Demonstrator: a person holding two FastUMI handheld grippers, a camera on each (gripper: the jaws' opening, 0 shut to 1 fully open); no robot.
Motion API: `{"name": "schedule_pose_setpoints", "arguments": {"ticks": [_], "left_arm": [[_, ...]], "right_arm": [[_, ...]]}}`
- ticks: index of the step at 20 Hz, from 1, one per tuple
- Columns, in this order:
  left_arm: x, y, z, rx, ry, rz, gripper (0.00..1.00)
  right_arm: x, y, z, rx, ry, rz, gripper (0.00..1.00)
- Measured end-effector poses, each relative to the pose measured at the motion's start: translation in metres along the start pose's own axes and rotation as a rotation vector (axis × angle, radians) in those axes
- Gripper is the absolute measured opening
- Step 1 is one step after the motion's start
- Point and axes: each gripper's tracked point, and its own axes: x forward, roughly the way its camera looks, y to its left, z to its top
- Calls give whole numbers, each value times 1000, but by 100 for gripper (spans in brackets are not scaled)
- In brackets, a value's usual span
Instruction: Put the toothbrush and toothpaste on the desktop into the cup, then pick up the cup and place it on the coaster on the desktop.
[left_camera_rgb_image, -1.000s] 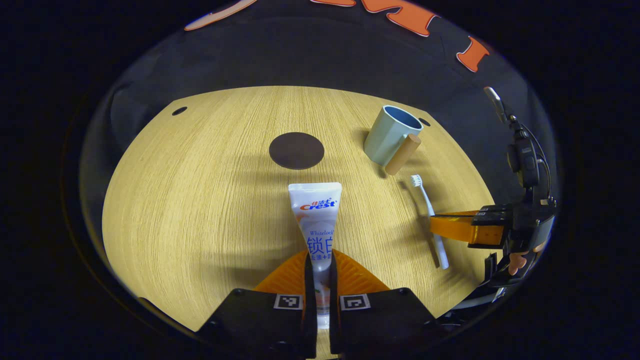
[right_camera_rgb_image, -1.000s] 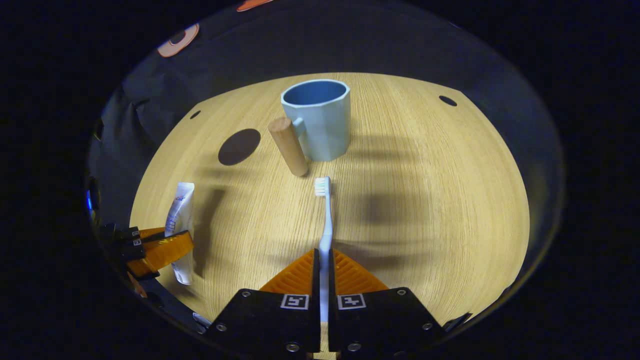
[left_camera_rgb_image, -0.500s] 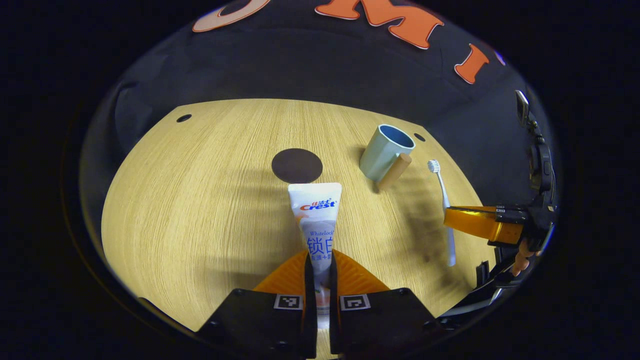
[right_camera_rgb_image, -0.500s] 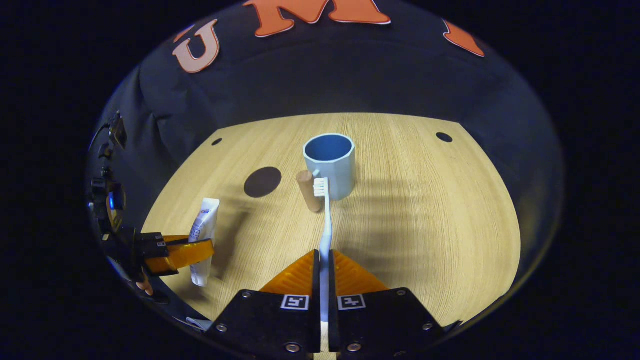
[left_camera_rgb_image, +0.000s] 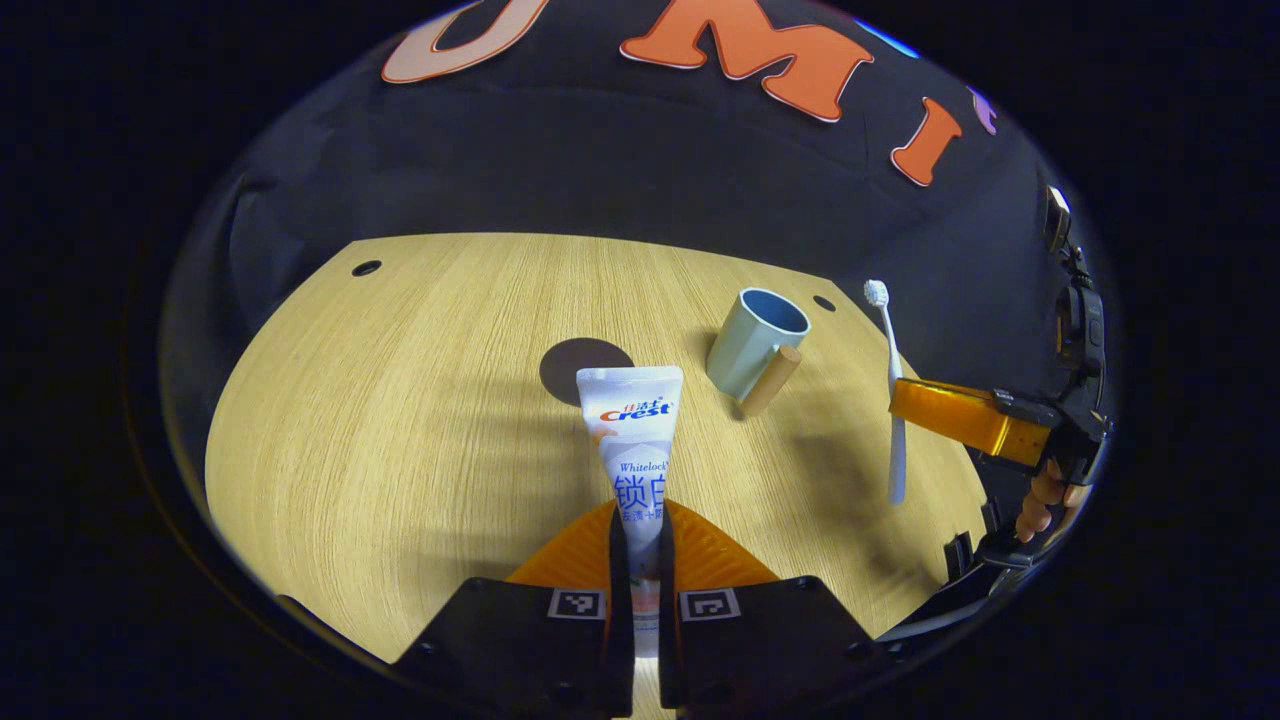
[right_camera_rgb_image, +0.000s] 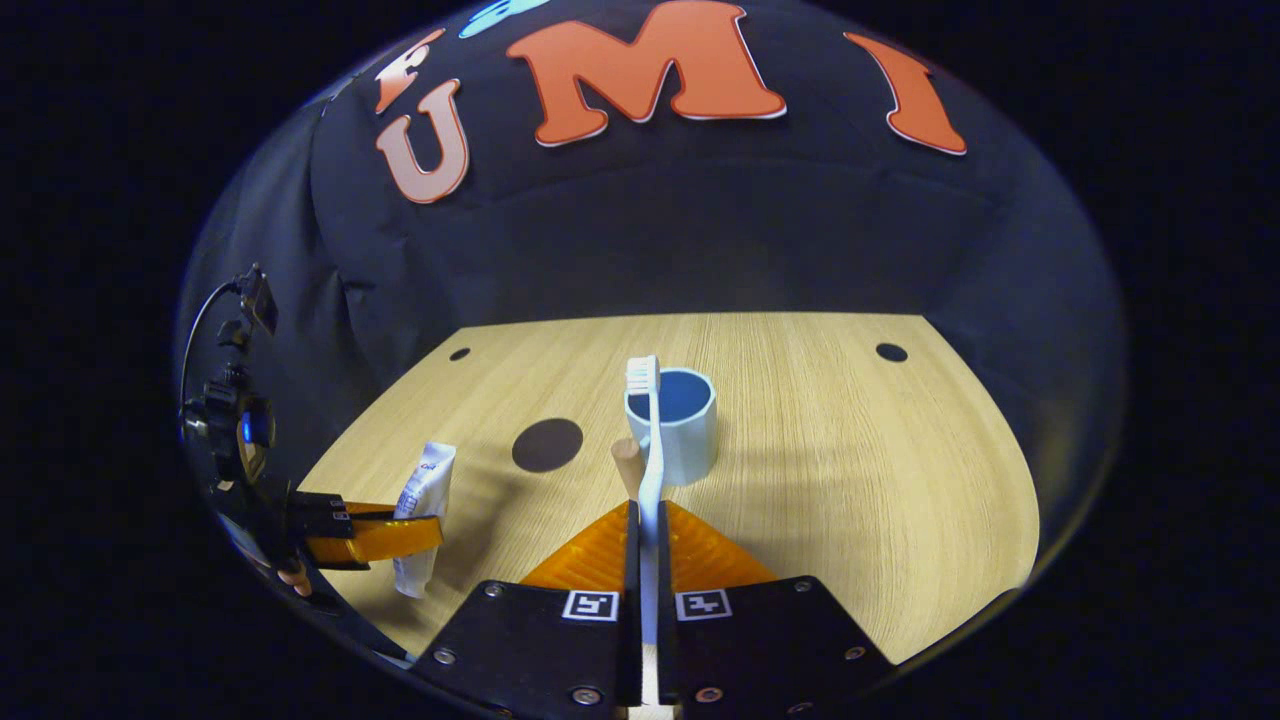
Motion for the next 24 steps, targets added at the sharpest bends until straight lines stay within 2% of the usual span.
{"name": "schedule_pose_setpoints", "arguments": {"ticks": [8, 14, 20, 21, 22, 24], "left_arm": [[-2, 0, 5, 1, -27, 1, 13], [-6, 0, 5, 8, -53, 23, 13], [-9, -2, 7, 15, -89, 24, 13], [-12, -2, 8, 15, -95, 24, 13], [-15, -2, 10, 15, -102, 24, 13], [-24, -3, 14, 18, -119, 28, 13]], "right_arm": [[11, -4, 76, -111, -316, -1, 6], [18, -2, 123, -117, -518, 28, 6], [39, -2, 129, -99, -598, 56, 6], [46, -3, 129, -90, -600, 64, 11], [62, -4, 133, -82, -595, 71, 6], [79, -6, 132, -71, -584, 76, 7]]}}
